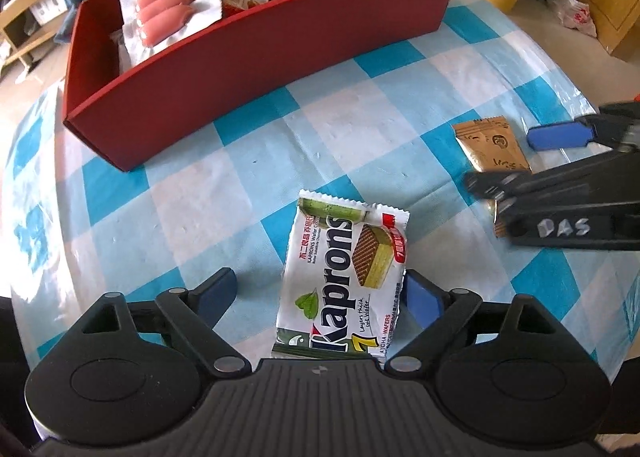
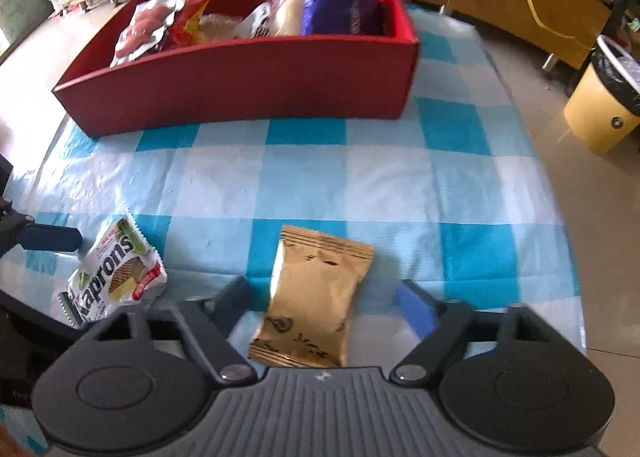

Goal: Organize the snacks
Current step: 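Close the left gripper on the Kapronos wafer packet while the right gripper grasps the gold packet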

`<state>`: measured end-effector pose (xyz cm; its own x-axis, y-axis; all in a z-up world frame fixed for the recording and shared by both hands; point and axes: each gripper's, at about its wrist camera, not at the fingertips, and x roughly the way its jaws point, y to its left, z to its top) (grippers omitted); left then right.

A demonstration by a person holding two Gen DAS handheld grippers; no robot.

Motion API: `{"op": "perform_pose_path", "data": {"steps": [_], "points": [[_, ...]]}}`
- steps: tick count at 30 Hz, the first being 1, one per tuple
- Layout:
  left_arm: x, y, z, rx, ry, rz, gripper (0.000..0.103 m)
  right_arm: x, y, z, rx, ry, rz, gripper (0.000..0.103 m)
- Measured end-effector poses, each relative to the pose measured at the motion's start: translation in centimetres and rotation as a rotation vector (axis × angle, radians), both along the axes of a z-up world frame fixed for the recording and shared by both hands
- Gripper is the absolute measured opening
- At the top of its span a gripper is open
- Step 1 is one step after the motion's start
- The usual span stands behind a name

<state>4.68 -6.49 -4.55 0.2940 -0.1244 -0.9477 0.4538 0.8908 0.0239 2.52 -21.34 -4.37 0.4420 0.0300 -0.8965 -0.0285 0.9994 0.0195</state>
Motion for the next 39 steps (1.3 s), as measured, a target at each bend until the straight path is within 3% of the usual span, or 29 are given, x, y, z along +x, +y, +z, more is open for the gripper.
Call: {"op": "perform_pose_path", "data": {"steps": [1, 4, 8, 11, 18, 22, 26, 29, 32, 33, 34, 36, 38, 39], "points": [[0.1, 0.0, 0.0, 0.0, 0.002, 0.001, 0.093, -0.3, -0.1, 0.3, -0.01, -0.007, -0.003, 0.04], [0.0, -0.1, 0.1, -0.003, 0.005, -0.001, 0.089, -0.8, 0.0, 0.4, -0.037, -0.005, -0.003, 0.04], [-0.1, -0.1, 0.8, -0.014, -0.004, -0.006, 0.068, -1.5, 0.0, 0.8, -0.035, -0.006, -0.008, 0.04], [0.0, 0.2, 1.0, -0.022, 0.001, 0.008, 0.065, -1.8, 0.0, 1.0, -0.033, -0.013, -0.016, 0.04], [0.0, 0.3, 1.0, -0.016, -0.008, 0.015, 0.067, -1.6, 0.7, 0.6, -0.021, -0.007, 0.002, 0.04], [0.1, -0.1, 0.5, 0.009, -0.029, 0.011, 0.084, -1.3, 1.0, 0.4, -0.025, -0.013, 0.011, 0.04], [0.3, 0.3, 0.3, 0.004, -0.027, 0.018, 0.089, -1.3, 1.1, 0.2, -0.032, -0.02, 0.01, 0.041], [0.3, 0.4, 0.1, 0.002, -0.028, 0.018, 0.092, -1.2, 0.8, 0.1, -0.027, -0.017, -0.007, 0.048], [0.4, 0.5, 0.0, -0.008, -0.014, 0.027, 0.092, -1.0, -0.1, -0.1, 0.025, 0.002, -0.031, 0.061], [0.4, 0.5, 0.1, -0.012, -0.012, 0.031, 0.093, -0.8, 0.0, -0.3, 0.055, 0.027, -0.004, 0.083], [0.4, 0.6, 0.1, -0.015, -0.008, 0.032, 0.092, -0.7, 0.3, -0.6, 0.069, 0.042, 0.017, 0.094], [0.4, 0.7, 0.0, -0.021, -0.005, 0.035, 0.09, -0.9, 0.8, -0.7, 0.037, 0.029, 0.013, 0.09], [0.3, 0.8, 0.3, -0.03, -0.003, 0.038, 0.086, -1.1, 1.1, -0.4, 0.003, 0.022, 0.017, 0.078], [0.2, 0.8, 0.4, -0.027, -0.006, 0.033, 0.084, -1.2, 1.0, -0.2, 0.004, 0.015, 0.009, 0.066]]}}
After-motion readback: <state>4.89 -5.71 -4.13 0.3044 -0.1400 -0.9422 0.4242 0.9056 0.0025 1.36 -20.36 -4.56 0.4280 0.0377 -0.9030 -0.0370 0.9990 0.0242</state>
